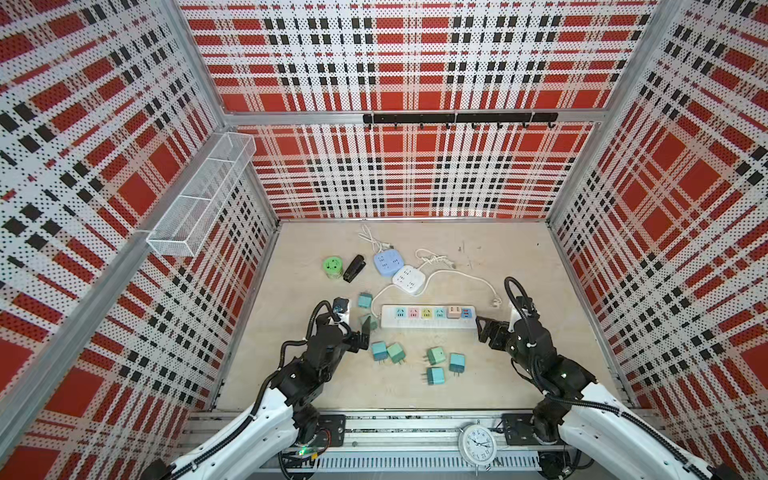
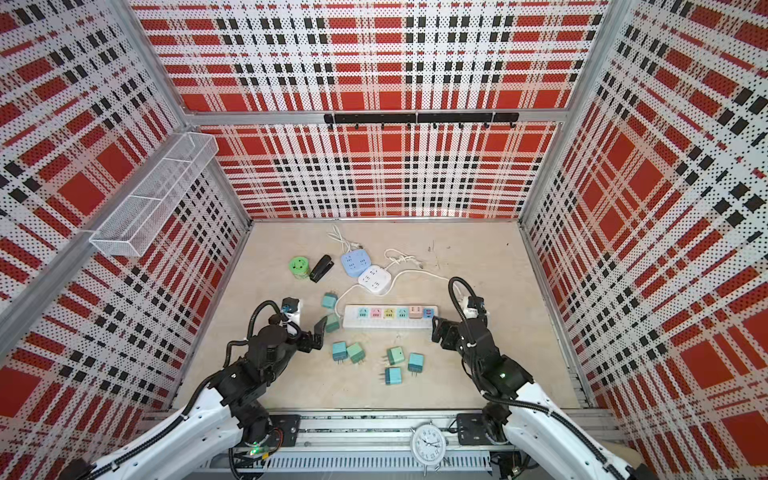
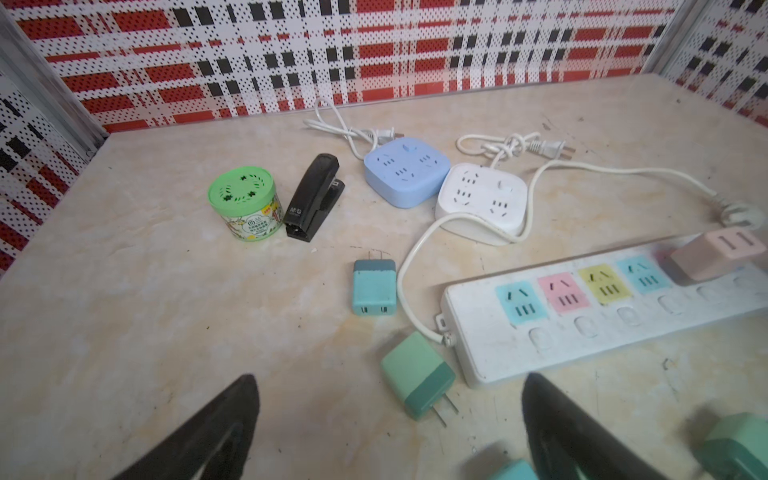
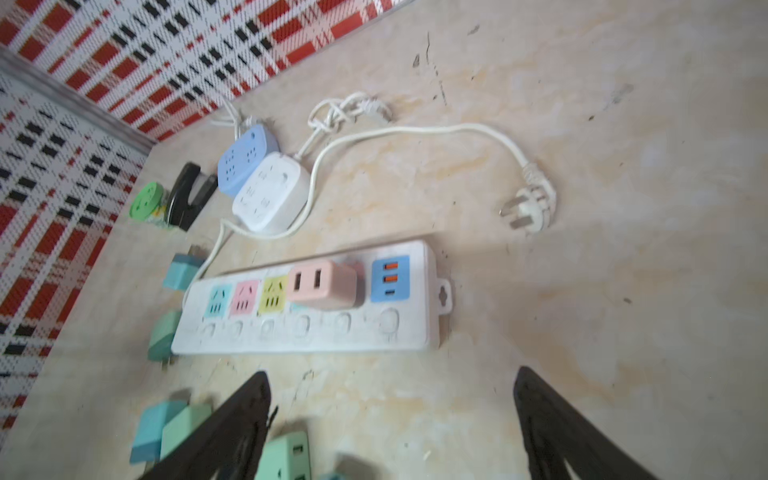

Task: Insert the plug
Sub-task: 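Open the left gripper and lift away while the right gripper moves back, then lower the right gripper onto a teal adapter near the robot and grasp it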

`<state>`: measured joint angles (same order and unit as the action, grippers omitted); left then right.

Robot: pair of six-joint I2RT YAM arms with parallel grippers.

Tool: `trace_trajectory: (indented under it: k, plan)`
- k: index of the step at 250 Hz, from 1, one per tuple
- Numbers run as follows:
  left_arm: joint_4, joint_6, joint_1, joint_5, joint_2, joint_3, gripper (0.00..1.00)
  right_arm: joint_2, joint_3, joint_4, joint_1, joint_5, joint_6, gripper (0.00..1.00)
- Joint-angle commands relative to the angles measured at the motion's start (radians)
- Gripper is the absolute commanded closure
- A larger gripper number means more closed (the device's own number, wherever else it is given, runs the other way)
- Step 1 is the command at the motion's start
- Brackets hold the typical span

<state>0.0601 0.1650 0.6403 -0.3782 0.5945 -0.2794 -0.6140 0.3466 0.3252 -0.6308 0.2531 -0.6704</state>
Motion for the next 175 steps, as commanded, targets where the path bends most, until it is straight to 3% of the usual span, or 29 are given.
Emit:
trace_trajectory:
  k: [1, 75, 116, 175]
  plan:
    - [-0.054, 0.040, -0.015, -0.015, -0.022, 0.014, 0.01, 0.023, -0.001, 0.136, -0.090, 0.051, -0.060, 0.08]
    - [-0.039, 0.042, -0.016, 0.022, -0.001, 0.002, 0.01, -0.137, 0.007, 0.084, -0.369, 0.143, -0.149, 0.10]
    - [-0.039, 0.044, -0.016, 0.027, 0.013, -0.002, 0.01, -0.290, 0.030, 0.042, -0.411, 0.142, -0.174, 0.15]
    - [-0.042, 0.044, -0.015, 0.030, 0.027, -0.006, 0.01, -0.441, 0.070, 0.013, -0.464, 0.172, -0.202, 0.15]
